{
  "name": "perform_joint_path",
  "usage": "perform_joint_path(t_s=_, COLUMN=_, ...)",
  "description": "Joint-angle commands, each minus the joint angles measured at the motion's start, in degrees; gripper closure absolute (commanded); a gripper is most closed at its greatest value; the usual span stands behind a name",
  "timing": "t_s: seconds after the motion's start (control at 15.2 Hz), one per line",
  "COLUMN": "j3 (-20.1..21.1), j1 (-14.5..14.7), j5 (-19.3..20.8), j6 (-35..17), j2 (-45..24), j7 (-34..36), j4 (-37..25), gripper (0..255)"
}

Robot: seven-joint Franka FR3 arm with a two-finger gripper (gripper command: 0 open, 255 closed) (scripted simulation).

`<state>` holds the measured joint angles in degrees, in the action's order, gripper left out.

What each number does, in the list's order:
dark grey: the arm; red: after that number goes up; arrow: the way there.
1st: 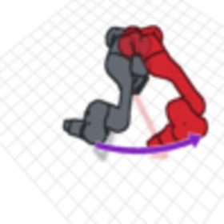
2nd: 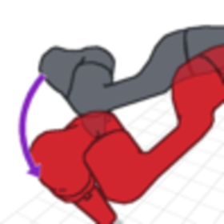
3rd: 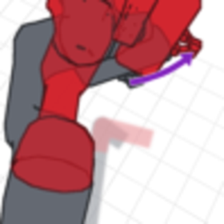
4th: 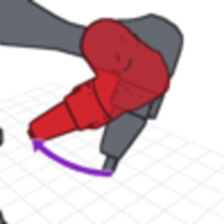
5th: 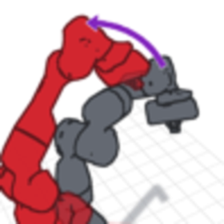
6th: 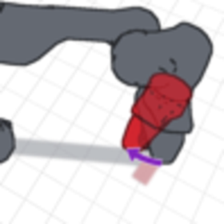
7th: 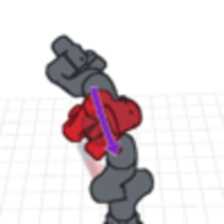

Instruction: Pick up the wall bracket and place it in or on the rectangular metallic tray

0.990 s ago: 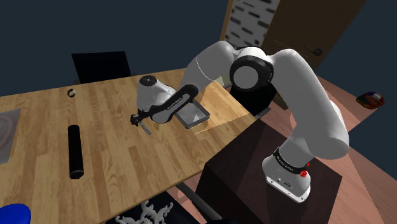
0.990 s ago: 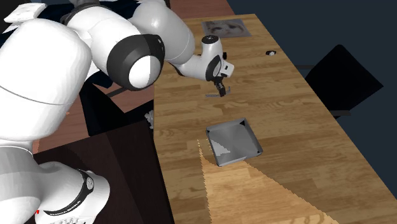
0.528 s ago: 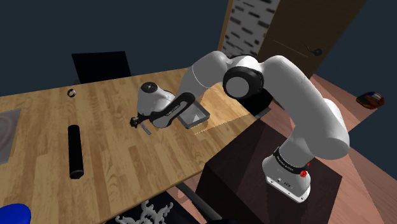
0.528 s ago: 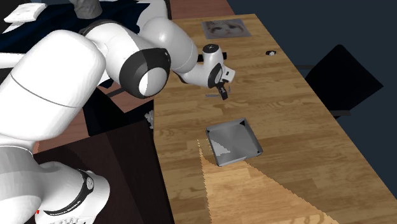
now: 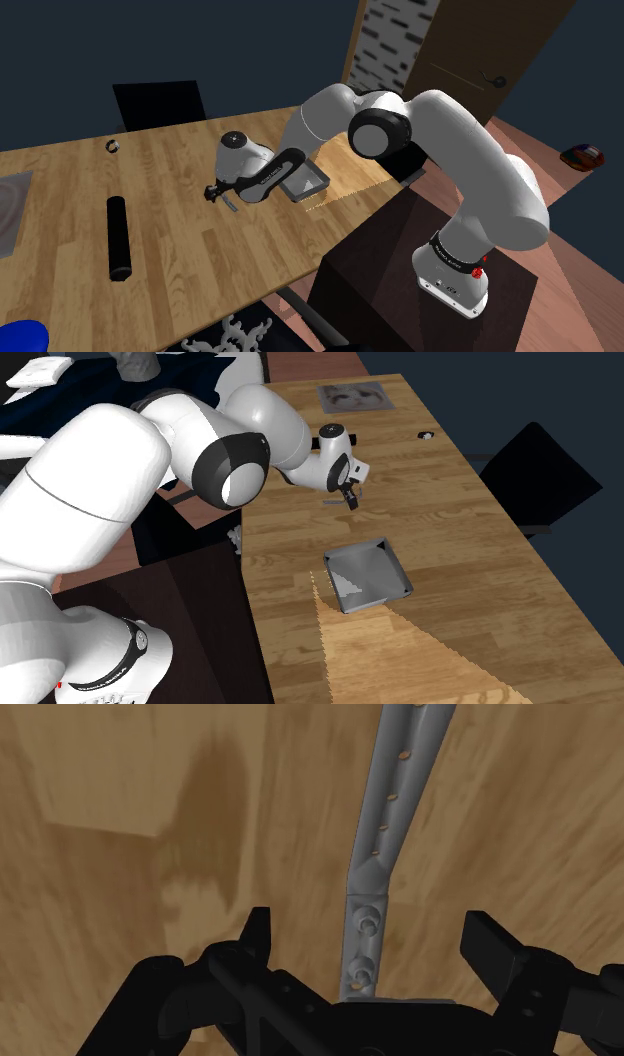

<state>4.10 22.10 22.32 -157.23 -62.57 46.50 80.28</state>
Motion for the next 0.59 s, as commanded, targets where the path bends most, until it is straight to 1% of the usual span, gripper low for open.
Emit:
perform_joint_path(t_s=0.0, j3=0.0, j1=0.0, j5=0.0, j6=0.0, j2=0.0, j7=0.0, j4=0.0, gripper=0)
perform_joint_path(t_s=0.07, j3=0.0, j1=0.0, j5=0.0, j6=0.0, j2=0.0, j7=0.0, j4=0.0, gripper=255)
perform_joint_path(t_s=0.53, j3=0.1, j1=0.0, j5=-0.1, j6=0.3, j2=-0.2, j7=-0.1, j4=-0.5, gripper=255)
